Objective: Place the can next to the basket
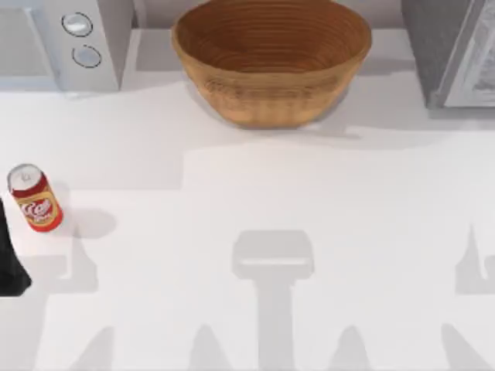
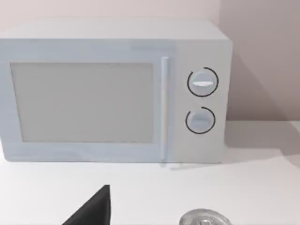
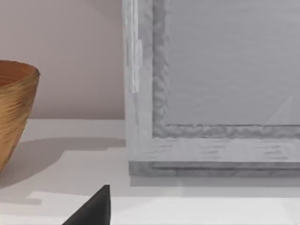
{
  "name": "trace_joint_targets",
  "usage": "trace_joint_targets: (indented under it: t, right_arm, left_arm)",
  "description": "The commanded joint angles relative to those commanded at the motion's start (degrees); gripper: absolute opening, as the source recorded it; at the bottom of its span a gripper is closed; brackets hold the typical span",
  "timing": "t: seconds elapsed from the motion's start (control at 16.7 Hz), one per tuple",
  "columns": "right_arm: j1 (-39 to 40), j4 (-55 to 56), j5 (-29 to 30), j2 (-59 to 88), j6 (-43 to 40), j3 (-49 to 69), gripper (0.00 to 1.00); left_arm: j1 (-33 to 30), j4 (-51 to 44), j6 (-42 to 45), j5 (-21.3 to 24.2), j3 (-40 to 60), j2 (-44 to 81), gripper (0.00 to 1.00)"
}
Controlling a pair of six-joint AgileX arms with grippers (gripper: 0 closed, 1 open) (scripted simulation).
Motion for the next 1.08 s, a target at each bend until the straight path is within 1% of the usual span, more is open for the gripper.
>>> trace_joint_targets:
  t: [0.24,0.36,0.48,0.66,1.08]
  right_arm:
    - [0.0,0.0,0.0,0.0,0.0,0.0,1.00]
    - [0.0,0.0,0.0,0.0,0.0,0.0,1.00]
    - [0.0,0.0,0.0,0.0,0.0,0.0,1.00]
    - [0.0,0.0,0.0,0.0,0.0,0.0,1.00]
    - [0.0,0.0,0.0,0.0,0.0,0.0,1.00]
  left_arm:
    - [-0.1,-1.5,0.9,0.1,1.7,1.8,1.00]
    - [-0.3,-4.7,3.1,0.2,5.9,6.0,1.00]
    - [-0.5,-9.5,6.1,0.3,12.3,12.6,1.00]
    - [-0.8,-18.6,12.0,0.3,24.6,27.2,1.00]
    - [-1.4,-44.1,27.9,0.0,56.3,70.2,1.00]
